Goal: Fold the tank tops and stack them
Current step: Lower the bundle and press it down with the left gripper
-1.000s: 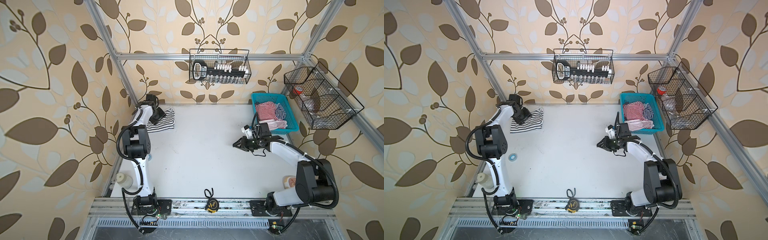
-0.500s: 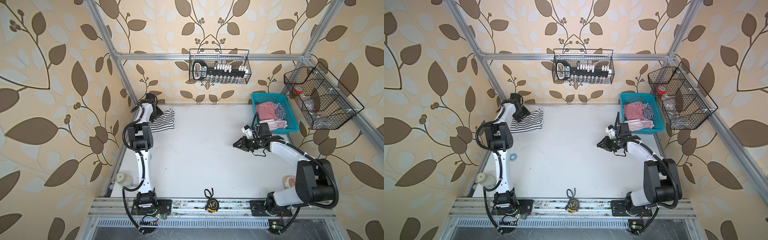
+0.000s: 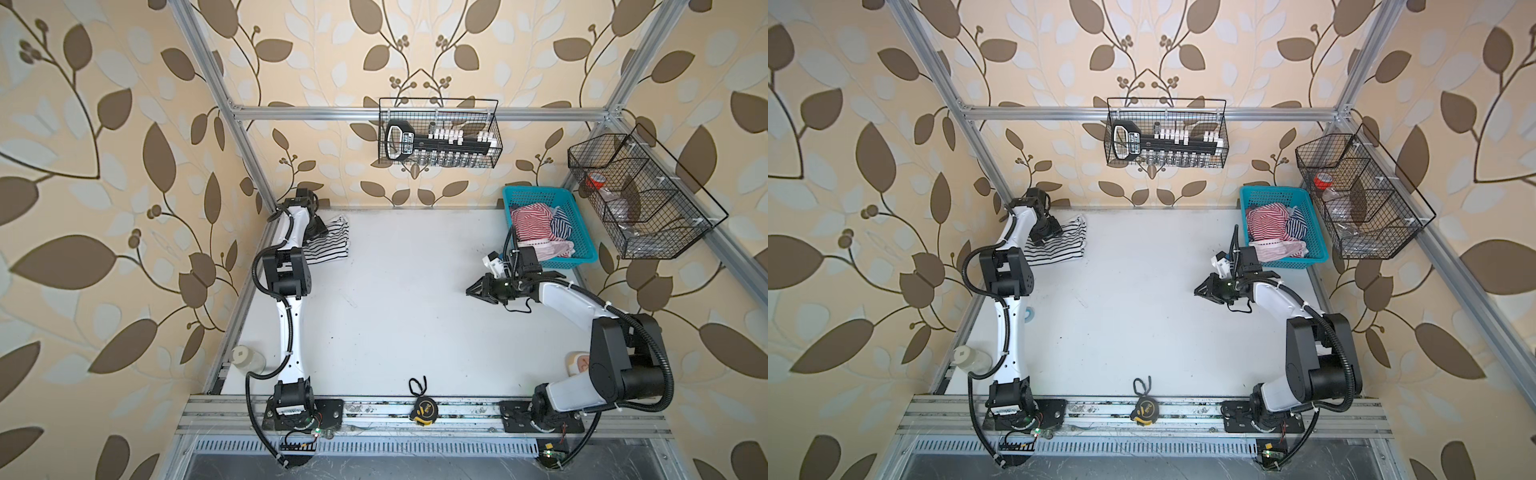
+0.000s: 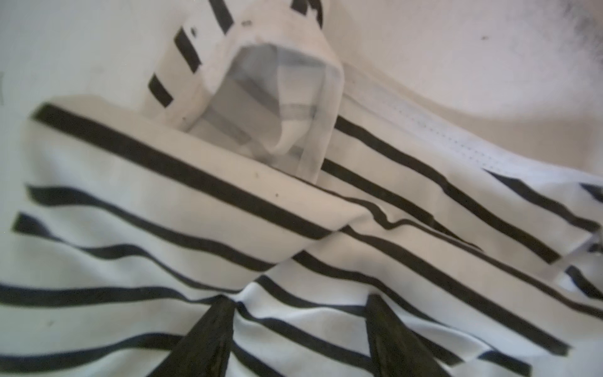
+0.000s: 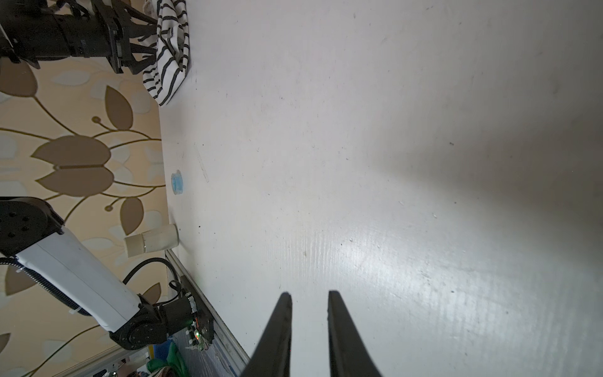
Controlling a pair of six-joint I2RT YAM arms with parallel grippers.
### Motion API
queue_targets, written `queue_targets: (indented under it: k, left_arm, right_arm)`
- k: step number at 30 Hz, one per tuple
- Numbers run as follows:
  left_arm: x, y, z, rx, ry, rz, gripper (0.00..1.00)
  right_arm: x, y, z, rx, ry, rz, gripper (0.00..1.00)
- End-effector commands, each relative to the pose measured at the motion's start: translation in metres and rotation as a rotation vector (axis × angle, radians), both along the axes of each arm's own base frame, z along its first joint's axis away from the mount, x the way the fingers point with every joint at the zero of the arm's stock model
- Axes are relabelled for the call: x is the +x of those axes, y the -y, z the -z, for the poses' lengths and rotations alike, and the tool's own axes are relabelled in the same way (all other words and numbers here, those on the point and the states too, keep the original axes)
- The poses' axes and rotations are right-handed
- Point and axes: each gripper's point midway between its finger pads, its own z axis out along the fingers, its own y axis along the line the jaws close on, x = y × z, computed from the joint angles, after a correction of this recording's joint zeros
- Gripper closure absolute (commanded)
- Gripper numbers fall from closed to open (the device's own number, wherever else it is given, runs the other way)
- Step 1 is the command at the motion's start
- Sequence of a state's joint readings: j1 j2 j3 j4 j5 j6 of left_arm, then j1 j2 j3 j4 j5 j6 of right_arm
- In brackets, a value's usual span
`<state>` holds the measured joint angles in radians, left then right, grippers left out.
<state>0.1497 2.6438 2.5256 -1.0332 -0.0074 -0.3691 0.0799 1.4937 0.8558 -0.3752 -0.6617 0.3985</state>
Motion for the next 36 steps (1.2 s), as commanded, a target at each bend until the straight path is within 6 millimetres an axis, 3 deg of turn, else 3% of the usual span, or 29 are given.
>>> queue_targets:
  k: [1,10,17,22,26,31,36]
  left_arm:
    - [-0.009,-0.012,0.012,-0.01,-0.043,0.059,0.35]
    - [-0.012,-0.018,0.024,0.016,-0.074,0.163,0.35]
    - [-0.004,-0.024,0.008,0.048,-0.028,0.227,0.3]
    - [-0.016,-0.013,-0.009,0.001,-0.024,0.228,0.27]
    - [-0.026,0.005,-0.033,-0.013,0.016,0.228,0.23]
    - [-0.035,0.021,-0.081,-0.022,0.084,0.192,0.18]
    - [-0.071,0.031,-0.134,-0.032,0.157,0.133,0.18]
  right_arm:
    - [-0.003,0.003,0.009,-0.013,-0.021,-0.009,0.79]
    - [-0.002,0.003,0.011,-0.015,-0.028,-0.001,0.79]
    - [-0.004,0.004,0.015,-0.018,-0.04,0.003,0.79]
    - [-0.001,0.002,0.013,-0.009,-0.033,0.006,0.79]
    - [-0.001,-0.004,0.013,-0.007,-0.029,-0.006,0.79]
    - [-0.004,-0.009,0.017,-0.012,-0.038,-0.018,0.79]
    - [-0.005,-0.011,0.018,-0.018,-0.039,-0.017,0.79]
